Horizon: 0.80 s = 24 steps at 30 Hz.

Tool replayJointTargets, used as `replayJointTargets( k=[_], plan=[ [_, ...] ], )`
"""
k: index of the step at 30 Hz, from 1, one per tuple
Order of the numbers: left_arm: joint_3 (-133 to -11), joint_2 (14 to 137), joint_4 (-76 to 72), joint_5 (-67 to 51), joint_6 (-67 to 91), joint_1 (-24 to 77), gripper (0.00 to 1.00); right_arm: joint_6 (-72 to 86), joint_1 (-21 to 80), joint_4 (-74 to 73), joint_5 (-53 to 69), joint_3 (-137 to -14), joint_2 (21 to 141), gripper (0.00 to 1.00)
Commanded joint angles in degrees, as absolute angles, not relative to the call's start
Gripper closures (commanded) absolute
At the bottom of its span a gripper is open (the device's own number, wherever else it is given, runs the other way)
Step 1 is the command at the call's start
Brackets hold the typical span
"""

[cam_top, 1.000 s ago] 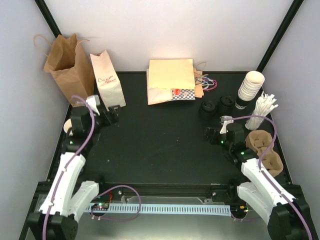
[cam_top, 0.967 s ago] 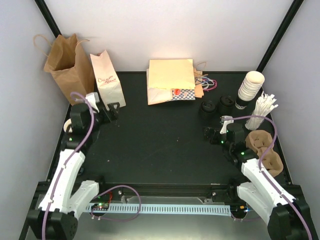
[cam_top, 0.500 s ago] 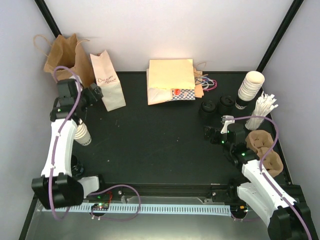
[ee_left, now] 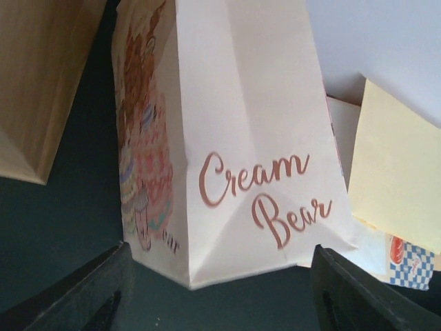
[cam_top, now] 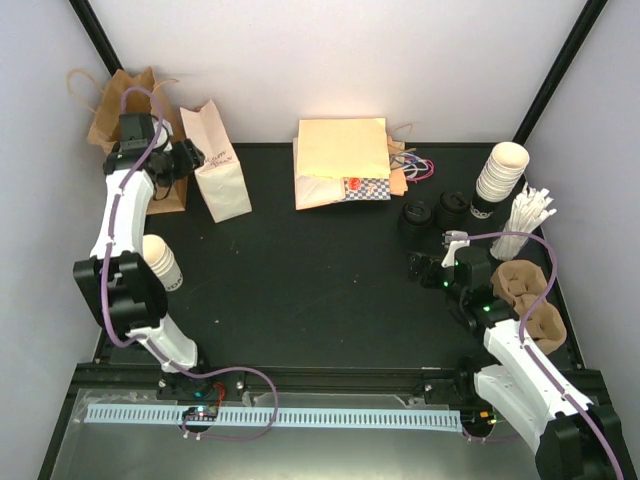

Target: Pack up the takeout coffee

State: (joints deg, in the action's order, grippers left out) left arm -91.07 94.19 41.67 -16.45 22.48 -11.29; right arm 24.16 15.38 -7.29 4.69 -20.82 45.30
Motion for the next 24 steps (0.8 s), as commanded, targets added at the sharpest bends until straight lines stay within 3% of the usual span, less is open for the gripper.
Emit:
replayJointTargets(
  k=[1,4,9,12,16,24],
  plan=[
    [-98.42,100.49,47.21,-18.58,20.73,-11.6,0.32,24.18,15.66,-6.61,3.88,-20.92,44.81,0.03],
    [-102.71,104.13,49.93,-17.42,20.37,-11.63,0.4,24.17,15.6,-6.59,3.78,-21.0,45.14,0.03],
    [-105.5,106.96,51.36,-16.42,20.09,-11.6,0.64,24.16,15.66,-6.53,3.67,-21.13,45.5,0.03],
    [-106.0,107.85,51.53,-16.13,20.29,-11.6,0.68,24.16,15.64,-6.44,3.61,-21.18,45.74,0.03],
    [-107.29,108.61,52.99,-15.69,20.59,-11.6,0.96,24.17,15.64,-6.54,3.66,-21.23,45.71,0.03],
    [-99.89,99.91,49.53,-14.85,20.93,-10.61,0.98,24.16,15.66,-6.37,3.69,-21.35,46.29,0.03]
  ],
)
